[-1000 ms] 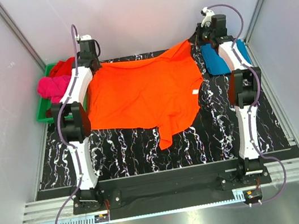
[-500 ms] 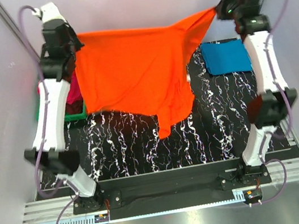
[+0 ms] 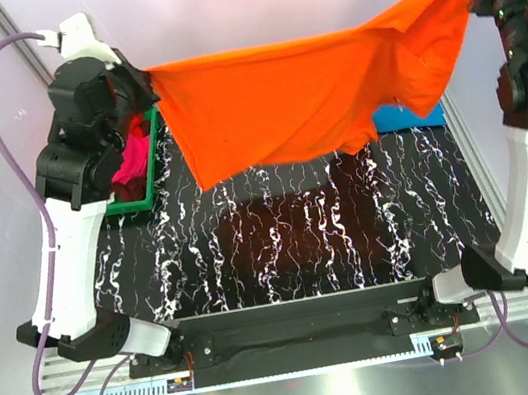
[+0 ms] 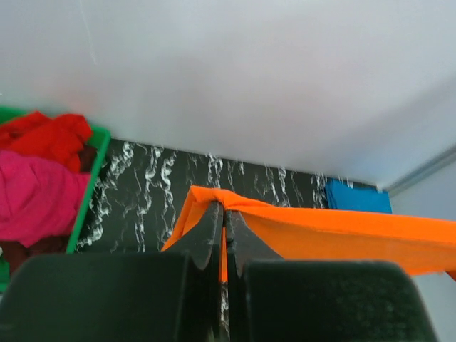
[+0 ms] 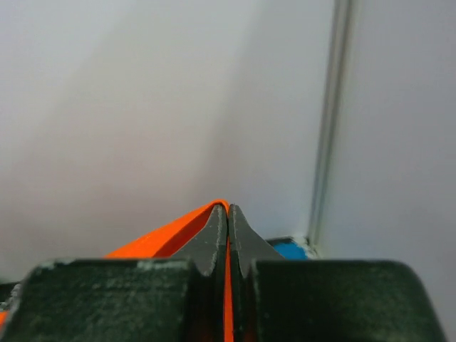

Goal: Fold and stack the t-shirts
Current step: Flatten the tshirt out

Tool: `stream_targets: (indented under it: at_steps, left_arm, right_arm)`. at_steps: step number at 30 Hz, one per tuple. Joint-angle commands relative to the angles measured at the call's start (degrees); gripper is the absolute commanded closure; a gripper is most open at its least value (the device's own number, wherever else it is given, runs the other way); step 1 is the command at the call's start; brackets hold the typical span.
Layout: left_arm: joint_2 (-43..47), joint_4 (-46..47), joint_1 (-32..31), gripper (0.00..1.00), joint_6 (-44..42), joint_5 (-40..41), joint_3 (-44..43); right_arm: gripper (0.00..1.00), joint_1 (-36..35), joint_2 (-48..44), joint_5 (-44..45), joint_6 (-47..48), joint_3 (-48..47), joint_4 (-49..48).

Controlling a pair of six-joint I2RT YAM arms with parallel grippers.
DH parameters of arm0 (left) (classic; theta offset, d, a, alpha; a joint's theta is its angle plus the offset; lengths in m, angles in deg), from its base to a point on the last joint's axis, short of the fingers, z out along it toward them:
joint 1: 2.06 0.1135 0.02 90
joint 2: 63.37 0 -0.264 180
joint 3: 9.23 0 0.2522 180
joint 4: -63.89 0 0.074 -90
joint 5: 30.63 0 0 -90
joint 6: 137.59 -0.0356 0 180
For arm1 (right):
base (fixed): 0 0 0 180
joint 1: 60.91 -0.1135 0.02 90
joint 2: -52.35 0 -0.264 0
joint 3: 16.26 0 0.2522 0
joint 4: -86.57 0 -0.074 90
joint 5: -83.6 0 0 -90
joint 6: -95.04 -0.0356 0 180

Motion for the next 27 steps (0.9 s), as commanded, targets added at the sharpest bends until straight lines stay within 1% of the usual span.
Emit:
stream_targets:
  at_steps: [1, 2, 3, 4, 5, 7, 8, 9, 11, 12, 15, 18, 22, 23, 27]
  left_arm:
    - [3.97, -4.32, -2.57, 1.00, 3.20, -3.94, 0.70]
    - [5.12, -4.49, -2.93, 1.00, 3.99, -4.74, 2.21]
    - [6.35, -4.23, -3.54, 1.00, 4.78, -5.70, 4.22]
    - [7.84, -3.80, -5.11, 1.00, 5.31, -6.75, 7.55]
    - [9.77, -3.44, -6.17, 1.00, 6.19, -6.68, 9.06]
    - [11.37, -2.91, -9.69, 1.00, 6.98, -6.59, 11.70]
    - [11.72, -3.43, -10.83, 1.00, 7.07, -6.50, 11.45]
    - [11.55, -4.05, -13.28, 1.00, 7.16, -6.41, 10.84]
    - [10.59, -6.41, -16.36, 1.00, 6.63, -4.23, 7.17]
    - [10.41, -7.38, -19.16, 1.00, 6.55, -3.00, 5.32]
    - [10.49, -9.50, -23.30, 1.00, 5.93, 1.05, 0.30]
    - [11.63, -11.61, -25.16, 1.00, 6.54, 4.91, -3.04]
    - [13.92, -13.81, -26.48, 1.00, 8.12, 6.50, -3.67]
    - [14.18, -14.77, -26.66, 1.00, 8.65, 6.77, -3.58]
    - [14.89, -16.45, -27.01, 1.00, 9.27, 9.92, -0.87]
  right_arm:
    - [1.00, 0.32, -7.31, 11.22, 7.85, 5.33, 3.02]
    - [1.00, 0.32, -10.81, 15.16, 9.26, 6.76, 3.29]
    - [1.00, 0.32, -12.24, 16.67, 11.53, 9.03, 3.72]
    - [1.00, 0.32, -13.56, 18.17, 12.60, 9.66, 4.25]
    - [1.00, 0.32, -15.05, 21.23, 13.13, 9.76, 5.04]
    - [1.00, 0.32, -16.20, 24.58, 14.28, 9.32, 6.71]
    - [1.00, 0.32, -17.34, 27.91, 14.89, 9.32, 6.54]
    - [1.00, 0.32, -17.87, 29.94, 16.03, 9.23, 5.58]
    - [1.00, 0.32, -19.62, 32.06, 17.96, 8.88, 4.00]
    - [1.00, 0.32, -20.07, 31.98, 18.23, 8.18, 2.16]
    - [1.00, 0.32, -21.91, 29.88, 18.67, 5.82, -0.31]
    - [1.00, 0.32, -24.02, 27.51, 19.64, 4.40, -2.33]
    - [1.00, 0.32, -27.19, 23.73, 21.40, 6.50, -7.25]
    - [1.00, 0.32, -27.71, 21.55, 21.40, 6.94, -8.56]
    - [1.00, 0.32, -26.41, 16.08, 20.96, 11.85, -8.49]
